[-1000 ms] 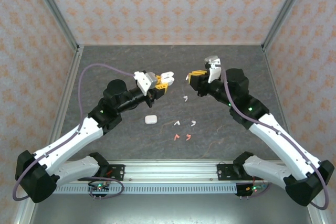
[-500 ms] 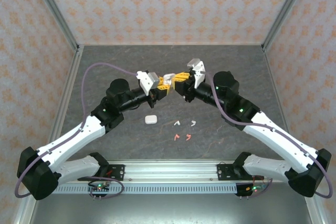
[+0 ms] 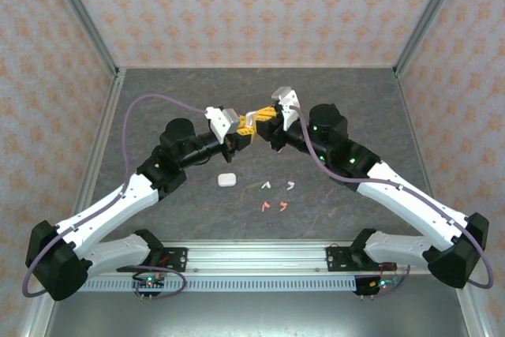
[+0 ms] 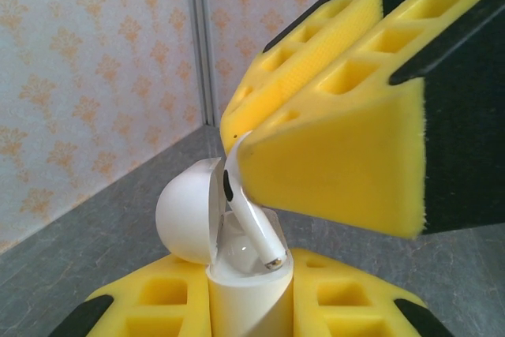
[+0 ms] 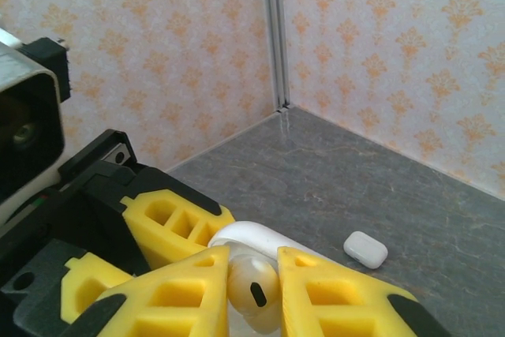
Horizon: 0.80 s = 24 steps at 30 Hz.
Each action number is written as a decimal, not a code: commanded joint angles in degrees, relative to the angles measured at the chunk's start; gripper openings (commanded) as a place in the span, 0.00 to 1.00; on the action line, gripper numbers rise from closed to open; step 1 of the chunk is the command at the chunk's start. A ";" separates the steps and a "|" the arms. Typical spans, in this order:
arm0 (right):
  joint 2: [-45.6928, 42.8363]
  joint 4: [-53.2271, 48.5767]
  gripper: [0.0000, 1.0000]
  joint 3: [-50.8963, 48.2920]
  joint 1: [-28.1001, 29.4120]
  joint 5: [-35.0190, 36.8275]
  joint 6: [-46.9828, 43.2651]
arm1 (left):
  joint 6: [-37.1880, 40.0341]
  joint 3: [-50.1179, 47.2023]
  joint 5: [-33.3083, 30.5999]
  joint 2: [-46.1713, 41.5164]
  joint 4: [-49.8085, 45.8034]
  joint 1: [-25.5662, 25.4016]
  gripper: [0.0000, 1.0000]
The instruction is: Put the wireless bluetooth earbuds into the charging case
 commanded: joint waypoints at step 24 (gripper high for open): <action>0.56 -1.61 0.36 5.11 -2.89 -8.18 4.91 | -0.02 2.18 1.11 -0.48 1.75 -0.59 0.00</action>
